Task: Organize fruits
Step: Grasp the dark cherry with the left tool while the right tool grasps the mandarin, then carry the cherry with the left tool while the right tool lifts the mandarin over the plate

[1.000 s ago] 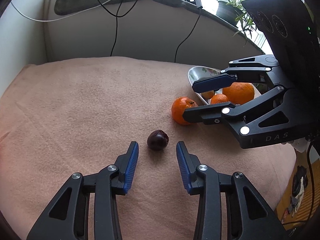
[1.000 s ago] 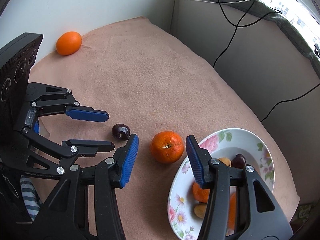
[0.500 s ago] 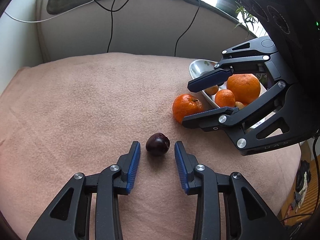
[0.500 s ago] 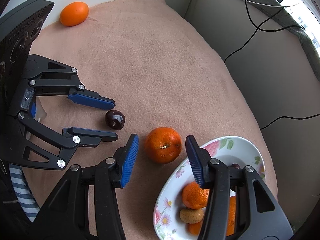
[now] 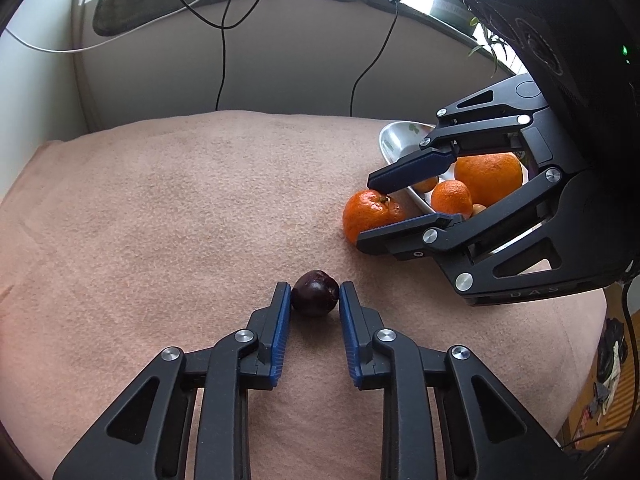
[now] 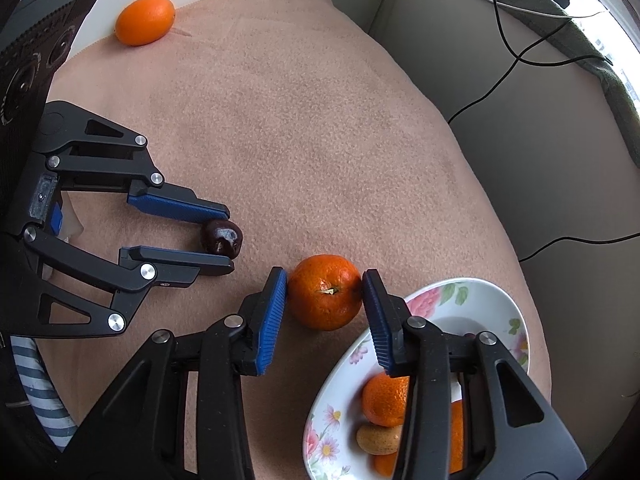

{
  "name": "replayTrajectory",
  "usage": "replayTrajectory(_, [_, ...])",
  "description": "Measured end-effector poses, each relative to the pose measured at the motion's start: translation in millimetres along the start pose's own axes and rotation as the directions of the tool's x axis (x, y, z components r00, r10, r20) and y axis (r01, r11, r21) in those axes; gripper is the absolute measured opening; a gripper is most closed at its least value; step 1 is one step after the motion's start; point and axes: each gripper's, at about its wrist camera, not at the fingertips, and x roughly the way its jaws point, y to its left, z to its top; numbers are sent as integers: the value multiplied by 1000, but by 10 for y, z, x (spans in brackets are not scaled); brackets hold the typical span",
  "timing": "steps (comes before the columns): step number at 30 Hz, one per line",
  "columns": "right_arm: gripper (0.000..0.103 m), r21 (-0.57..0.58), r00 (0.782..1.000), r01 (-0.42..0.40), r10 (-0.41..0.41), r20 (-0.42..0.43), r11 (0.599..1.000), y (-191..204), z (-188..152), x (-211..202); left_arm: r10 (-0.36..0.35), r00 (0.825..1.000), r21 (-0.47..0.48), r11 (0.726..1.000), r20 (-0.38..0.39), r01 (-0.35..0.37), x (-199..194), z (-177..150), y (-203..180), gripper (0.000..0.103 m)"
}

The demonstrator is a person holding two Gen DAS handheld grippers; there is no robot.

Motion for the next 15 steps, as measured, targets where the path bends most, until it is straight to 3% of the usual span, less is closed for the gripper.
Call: replayTrajectory(15, [40, 158, 987, -51, 26, 157, 986, -164, -112, -299, -10, 998, -45, 999, 62, 13, -328, -90, 96, 23])
